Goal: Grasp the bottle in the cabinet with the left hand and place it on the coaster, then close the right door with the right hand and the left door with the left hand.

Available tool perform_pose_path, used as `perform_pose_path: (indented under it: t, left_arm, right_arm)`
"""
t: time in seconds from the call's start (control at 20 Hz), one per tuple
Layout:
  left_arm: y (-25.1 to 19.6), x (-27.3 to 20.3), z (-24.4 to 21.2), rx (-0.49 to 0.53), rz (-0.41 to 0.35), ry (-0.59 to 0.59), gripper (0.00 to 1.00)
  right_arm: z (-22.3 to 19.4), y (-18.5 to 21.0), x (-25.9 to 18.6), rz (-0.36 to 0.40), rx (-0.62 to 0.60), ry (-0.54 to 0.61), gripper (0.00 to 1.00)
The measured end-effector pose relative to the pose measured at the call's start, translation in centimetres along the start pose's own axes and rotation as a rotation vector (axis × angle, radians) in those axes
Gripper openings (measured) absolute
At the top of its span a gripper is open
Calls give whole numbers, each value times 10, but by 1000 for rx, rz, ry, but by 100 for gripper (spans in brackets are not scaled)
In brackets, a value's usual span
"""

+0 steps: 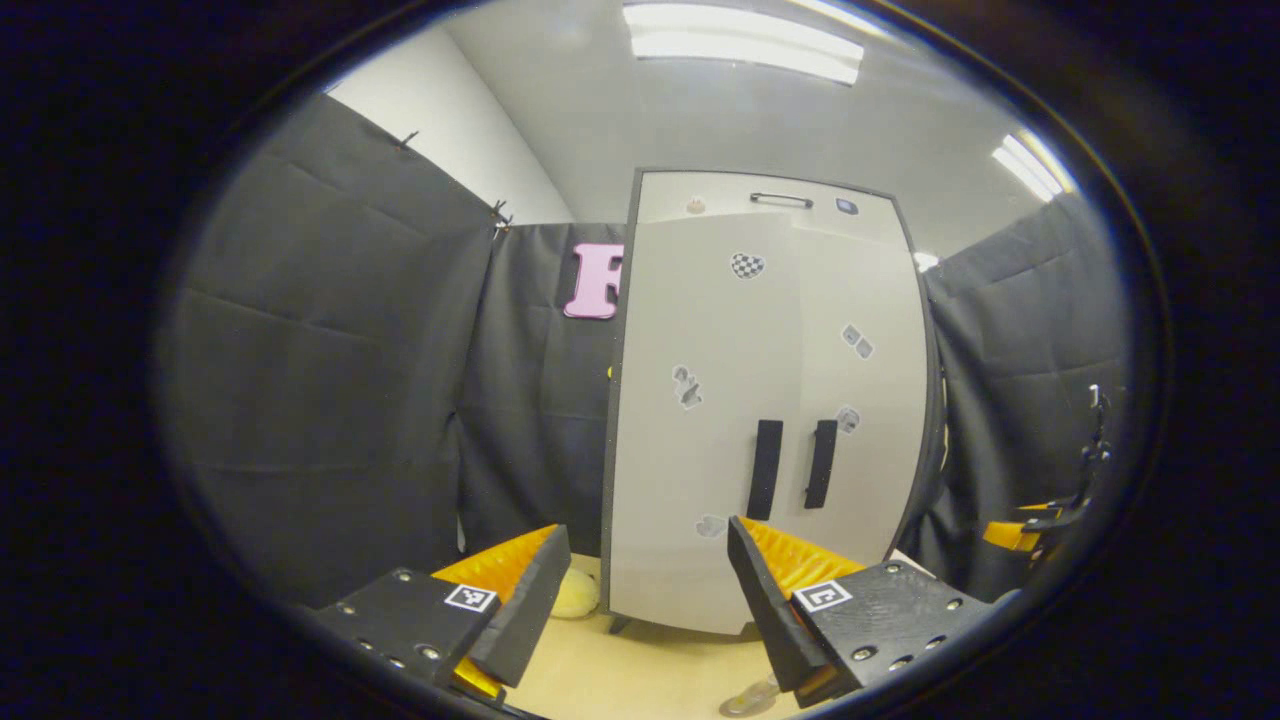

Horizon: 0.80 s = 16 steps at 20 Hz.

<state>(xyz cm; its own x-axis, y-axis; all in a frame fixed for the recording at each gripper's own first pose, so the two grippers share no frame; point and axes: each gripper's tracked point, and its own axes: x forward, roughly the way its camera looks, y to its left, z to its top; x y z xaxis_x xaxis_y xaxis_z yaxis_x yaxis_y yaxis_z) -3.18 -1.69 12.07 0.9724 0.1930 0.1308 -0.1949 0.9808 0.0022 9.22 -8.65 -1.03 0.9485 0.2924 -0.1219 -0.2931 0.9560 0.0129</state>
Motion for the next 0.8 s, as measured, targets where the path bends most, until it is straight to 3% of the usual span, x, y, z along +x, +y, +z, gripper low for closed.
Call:
perform_pose_path:
  t: [0.05, 0.2, 0.3, 0.35, 0.4, 0.7, 0.75, 0.8]
  left_arm:
    - [3, 2, 2, -1, 4, -1, 95]
    - [11, 3, 3, 6, -3, 5, 91]
    - [19, 5, 1, 27, -7, 11, 95]
    - [24, 9, -1, 28, -10, 15, 87]
    - [27, 13, -3, 27, -18, 17, 95]
    - [50, 36, -10, 31, -48, 15, 96]
    - [51, 39, -14, 23, -59, 17, 92]
    - [54, 42, -17, 20, -72, 19, 96]
  right_arm:
    - [-2, -1, 0, 1, 4, 7, 97]
    - [-2, -2, 3, -16, 5, 5, 98]
    - [-5, 4, 7, -26, 7, 18, 98]
    - [-7, 8, 8, -30, 12, 27, 98]
    - [-8, 13, 9, -35, 17, 33, 98]
    - [10, 38, 23, -73, -8, 19, 98]
    - [13, 42, 26, -79, -3, 14, 98]
    - [16, 46, 29, -82, 6, 9, 98]
